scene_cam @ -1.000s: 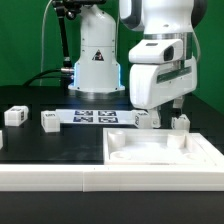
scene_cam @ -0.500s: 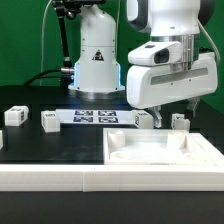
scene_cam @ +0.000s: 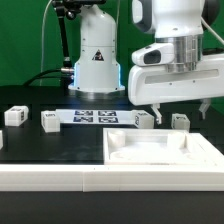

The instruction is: Assemble one leg

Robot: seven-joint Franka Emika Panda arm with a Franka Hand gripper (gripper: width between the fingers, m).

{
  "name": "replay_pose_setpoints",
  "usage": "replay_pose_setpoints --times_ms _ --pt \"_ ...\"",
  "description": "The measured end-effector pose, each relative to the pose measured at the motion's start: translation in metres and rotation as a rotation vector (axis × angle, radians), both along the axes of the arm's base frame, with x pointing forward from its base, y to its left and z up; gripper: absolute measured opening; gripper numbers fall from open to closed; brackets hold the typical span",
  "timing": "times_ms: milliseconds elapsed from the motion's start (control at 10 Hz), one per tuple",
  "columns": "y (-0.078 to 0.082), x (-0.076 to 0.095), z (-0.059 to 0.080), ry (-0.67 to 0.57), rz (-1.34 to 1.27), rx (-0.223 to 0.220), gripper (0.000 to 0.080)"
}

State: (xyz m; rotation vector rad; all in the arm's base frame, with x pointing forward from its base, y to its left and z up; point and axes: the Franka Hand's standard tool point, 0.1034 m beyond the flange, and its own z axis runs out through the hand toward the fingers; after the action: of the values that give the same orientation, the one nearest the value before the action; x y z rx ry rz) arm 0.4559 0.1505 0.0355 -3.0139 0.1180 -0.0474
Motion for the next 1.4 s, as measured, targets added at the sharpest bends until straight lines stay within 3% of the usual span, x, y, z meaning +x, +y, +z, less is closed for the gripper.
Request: replay_pose_setpoints --times_ms 1100,1400 --pt "0.0055 -0.0076 -0.0030 0.036 0.021 0.002 0.0649" --pt "0.0039 -0.0129 -0.0051 0.233 0.056 -0.009 0.0649"
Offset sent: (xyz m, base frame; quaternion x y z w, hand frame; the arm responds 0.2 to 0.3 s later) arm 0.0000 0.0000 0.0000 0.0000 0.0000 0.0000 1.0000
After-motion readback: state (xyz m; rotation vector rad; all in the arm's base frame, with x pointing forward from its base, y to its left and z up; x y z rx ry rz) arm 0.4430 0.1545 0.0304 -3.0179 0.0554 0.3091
